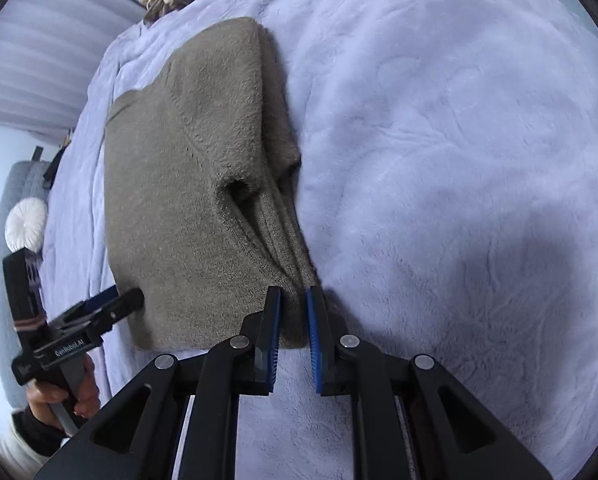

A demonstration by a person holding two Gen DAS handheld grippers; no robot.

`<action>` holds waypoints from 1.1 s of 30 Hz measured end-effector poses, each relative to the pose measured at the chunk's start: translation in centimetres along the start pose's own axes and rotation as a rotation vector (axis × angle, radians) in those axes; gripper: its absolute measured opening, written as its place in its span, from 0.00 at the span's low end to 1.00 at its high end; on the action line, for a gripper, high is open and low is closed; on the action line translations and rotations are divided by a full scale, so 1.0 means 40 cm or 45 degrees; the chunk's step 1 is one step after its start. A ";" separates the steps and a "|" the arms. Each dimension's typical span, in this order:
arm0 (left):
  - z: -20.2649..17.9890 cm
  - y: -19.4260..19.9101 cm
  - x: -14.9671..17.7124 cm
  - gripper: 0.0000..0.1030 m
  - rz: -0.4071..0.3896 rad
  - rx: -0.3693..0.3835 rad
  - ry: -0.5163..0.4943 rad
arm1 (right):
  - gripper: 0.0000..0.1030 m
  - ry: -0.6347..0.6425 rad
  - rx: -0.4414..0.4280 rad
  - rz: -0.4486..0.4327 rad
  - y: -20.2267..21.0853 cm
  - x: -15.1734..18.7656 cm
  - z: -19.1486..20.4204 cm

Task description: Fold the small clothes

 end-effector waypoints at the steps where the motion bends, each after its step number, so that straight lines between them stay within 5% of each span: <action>1: -0.002 0.002 0.003 0.91 -0.001 -0.005 -0.005 | 0.15 0.004 0.013 -0.004 0.005 0.000 0.005; 5: -0.005 0.005 0.004 0.91 0.001 -0.017 -0.006 | 0.15 0.027 0.088 -0.074 0.058 -0.004 0.029; 9: -0.008 0.006 0.007 0.91 0.005 -0.018 -0.003 | 0.15 0.061 -0.013 -0.153 0.129 -0.013 0.058; 14: -0.012 0.007 0.005 0.91 0.008 -0.028 0.002 | 0.15 0.173 -0.059 -0.060 0.058 -0.016 0.134; 18: -0.012 0.009 0.005 0.91 0.016 -0.026 0.004 | 0.14 0.079 -0.011 0.018 -0.008 -0.002 0.081; 21: -0.007 0.008 0.004 0.91 0.015 -0.026 0.003 | 0.13 -0.054 -0.081 0.002 -0.002 0.004 0.033; 29: -0.011 0.002 -0.001 0.91 0.014 -0.049 -0.007 | 0.18 -0.018 -0.103 -0.044 0.048 0.002 0.046; 33: -0.017 -0.002 -0.004 0.91 0.022 -0.042 0.000 | 0.29 -0.038 -0.094 -0.049 0.054 -0.005 0.033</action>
Point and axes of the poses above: each gripper's, at about its wrist camera, not at the fingertips, and y roughly against the way its jaws point, z to its left, x to its underside, the point moved 2 cm from there along -y, roughly the way its jaws point, and after that the axes turned 5 degrees about -z, right-handed, at the moved point
